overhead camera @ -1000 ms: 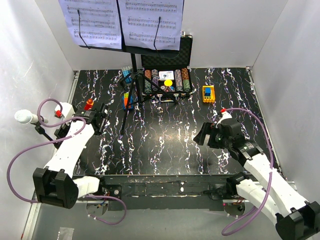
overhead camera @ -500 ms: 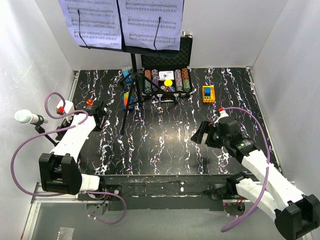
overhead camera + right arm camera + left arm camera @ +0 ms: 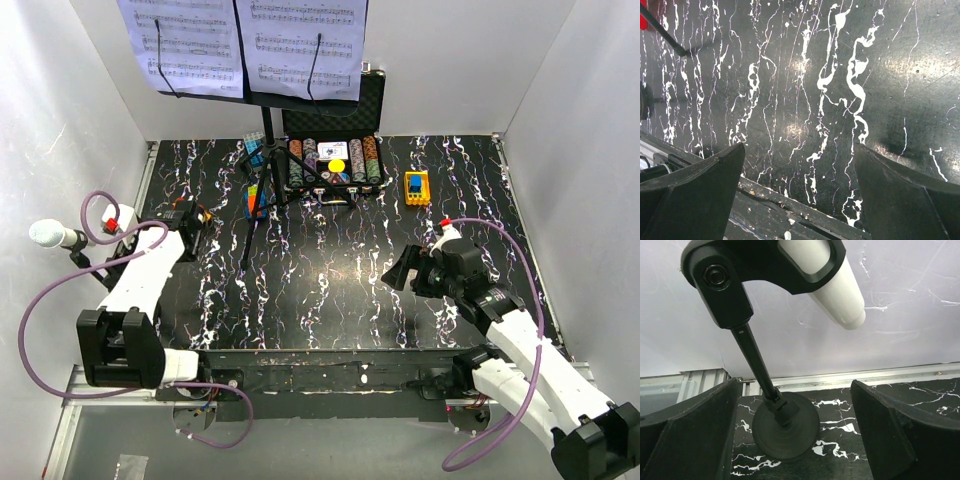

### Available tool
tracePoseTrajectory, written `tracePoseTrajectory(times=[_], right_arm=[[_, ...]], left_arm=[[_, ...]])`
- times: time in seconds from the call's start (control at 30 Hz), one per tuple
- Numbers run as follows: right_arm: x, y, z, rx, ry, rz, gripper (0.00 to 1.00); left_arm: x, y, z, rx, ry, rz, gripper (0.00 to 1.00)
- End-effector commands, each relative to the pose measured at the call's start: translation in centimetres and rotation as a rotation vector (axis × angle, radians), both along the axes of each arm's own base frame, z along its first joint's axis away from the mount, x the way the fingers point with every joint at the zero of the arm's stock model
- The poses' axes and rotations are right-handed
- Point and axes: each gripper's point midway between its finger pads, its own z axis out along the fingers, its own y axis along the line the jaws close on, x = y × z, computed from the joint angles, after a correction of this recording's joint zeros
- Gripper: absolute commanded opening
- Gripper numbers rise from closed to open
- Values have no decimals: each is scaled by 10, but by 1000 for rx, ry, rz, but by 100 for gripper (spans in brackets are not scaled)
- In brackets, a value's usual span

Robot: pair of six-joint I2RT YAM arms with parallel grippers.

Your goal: Pack up the instrument practice props

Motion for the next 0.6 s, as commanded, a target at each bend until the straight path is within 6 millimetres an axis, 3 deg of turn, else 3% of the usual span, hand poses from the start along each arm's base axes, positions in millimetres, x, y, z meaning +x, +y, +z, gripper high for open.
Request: tracePoseTrajectory(times=[0.0,0.17,0.33,0.57], right_arm=[[4,5,8,28,-52,20,98],[1,3,10,26,-66,11,98],[1,3,11,23,-89,13,98],[-1,2,8,31,-111,5,98]], left_arm=[[-24,10,13,85,219,15,96],[-14,10,13,97,243,16,96],[-9,13,25,129,235,15,93],[-19,17,41,159,231,20,91]])
